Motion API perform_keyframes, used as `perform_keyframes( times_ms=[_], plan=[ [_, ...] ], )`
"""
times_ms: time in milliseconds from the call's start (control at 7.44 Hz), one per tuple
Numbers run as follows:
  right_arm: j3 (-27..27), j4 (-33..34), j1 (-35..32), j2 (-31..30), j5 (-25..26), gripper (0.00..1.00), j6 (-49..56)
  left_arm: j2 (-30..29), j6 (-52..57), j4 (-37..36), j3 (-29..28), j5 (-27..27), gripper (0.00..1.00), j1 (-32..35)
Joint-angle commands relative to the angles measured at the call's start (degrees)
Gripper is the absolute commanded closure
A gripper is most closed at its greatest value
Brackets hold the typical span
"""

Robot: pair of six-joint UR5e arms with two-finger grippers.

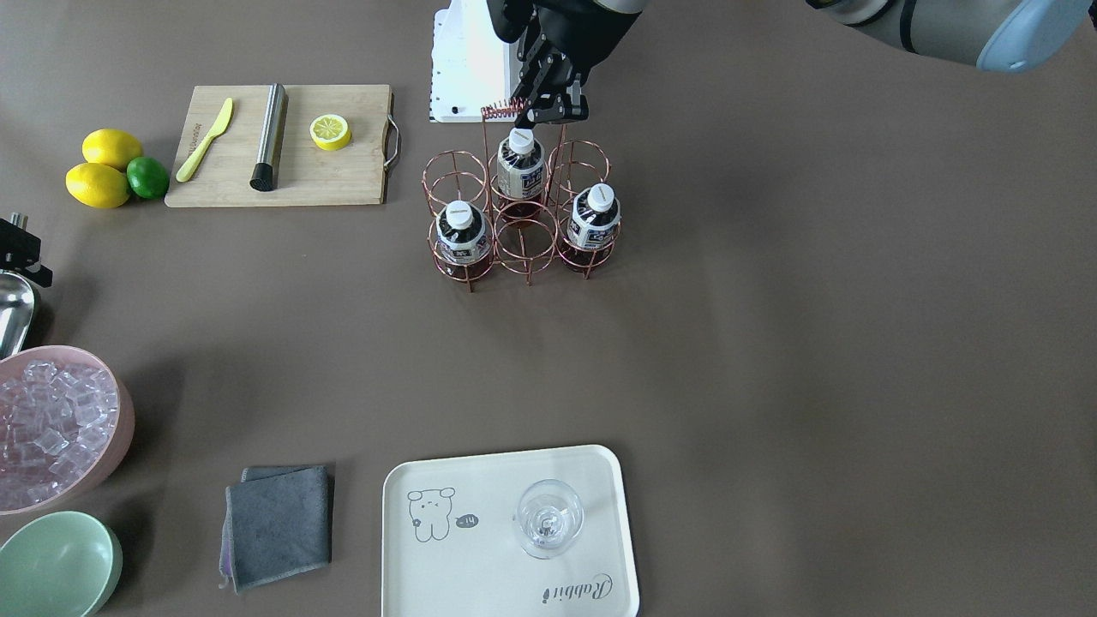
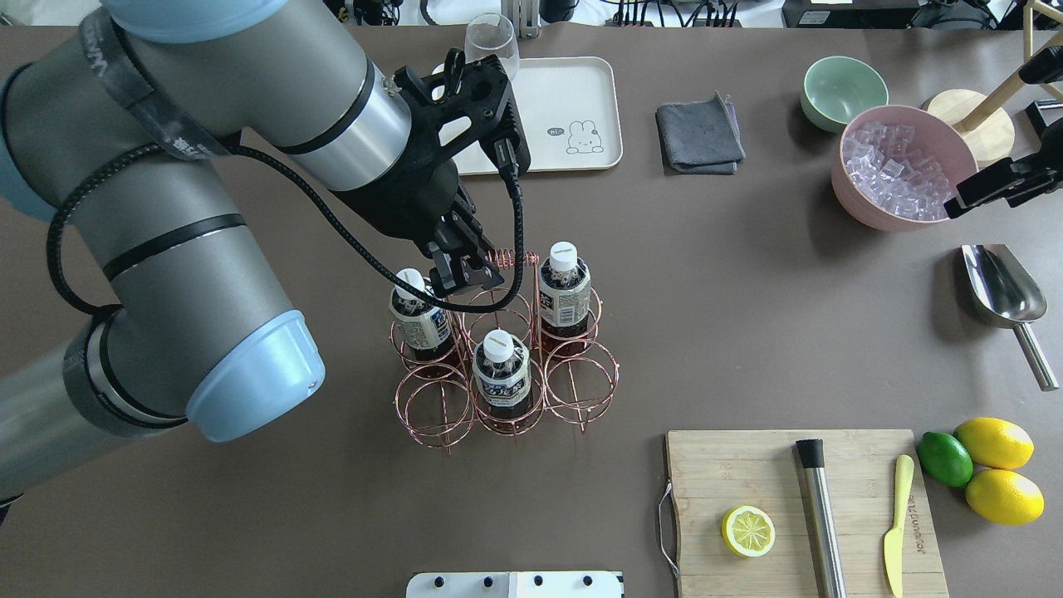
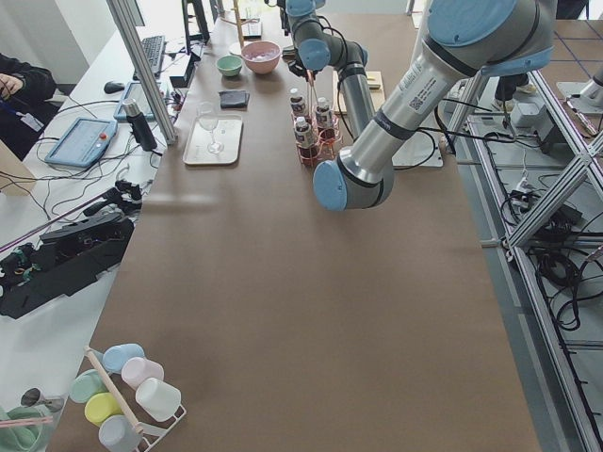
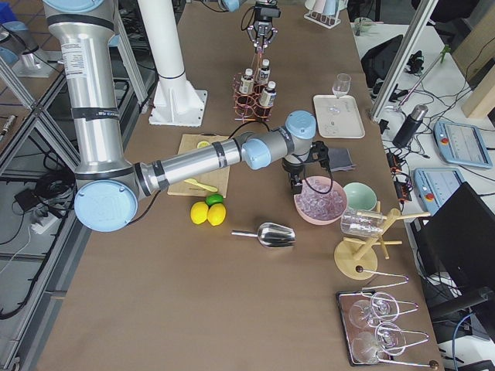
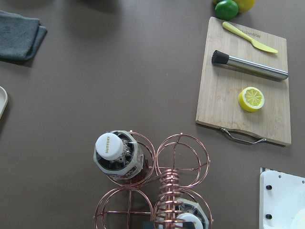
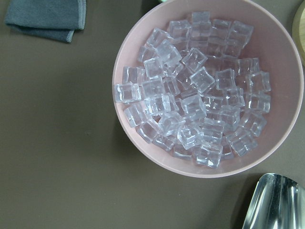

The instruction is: Take tea from basket to plate

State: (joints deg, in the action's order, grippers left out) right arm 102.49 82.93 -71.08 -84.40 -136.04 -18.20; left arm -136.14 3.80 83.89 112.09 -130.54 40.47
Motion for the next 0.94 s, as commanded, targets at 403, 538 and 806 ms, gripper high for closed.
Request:
perform_keyframes(
  times_ms=[403,538,806],
  plan=[
    [-0.80,0.40,9.82,12.32,4.02,0.00,-27.81,0.61,0.42,0.04,-0.29,-0.07,1.00,0.92],
    [-0.54,-0.30,10.69,12.50,3.85,0.00,-37.25,0.61,0.42,0.04,-0.29,-0.16,1.00,1.02],
    [-0.18,-1.27,12.11,18.80,3.85,0.00,-62.11,0.52,0.33,-0.05,-0.29,-0.16,1.00,1.28]
  ],
)
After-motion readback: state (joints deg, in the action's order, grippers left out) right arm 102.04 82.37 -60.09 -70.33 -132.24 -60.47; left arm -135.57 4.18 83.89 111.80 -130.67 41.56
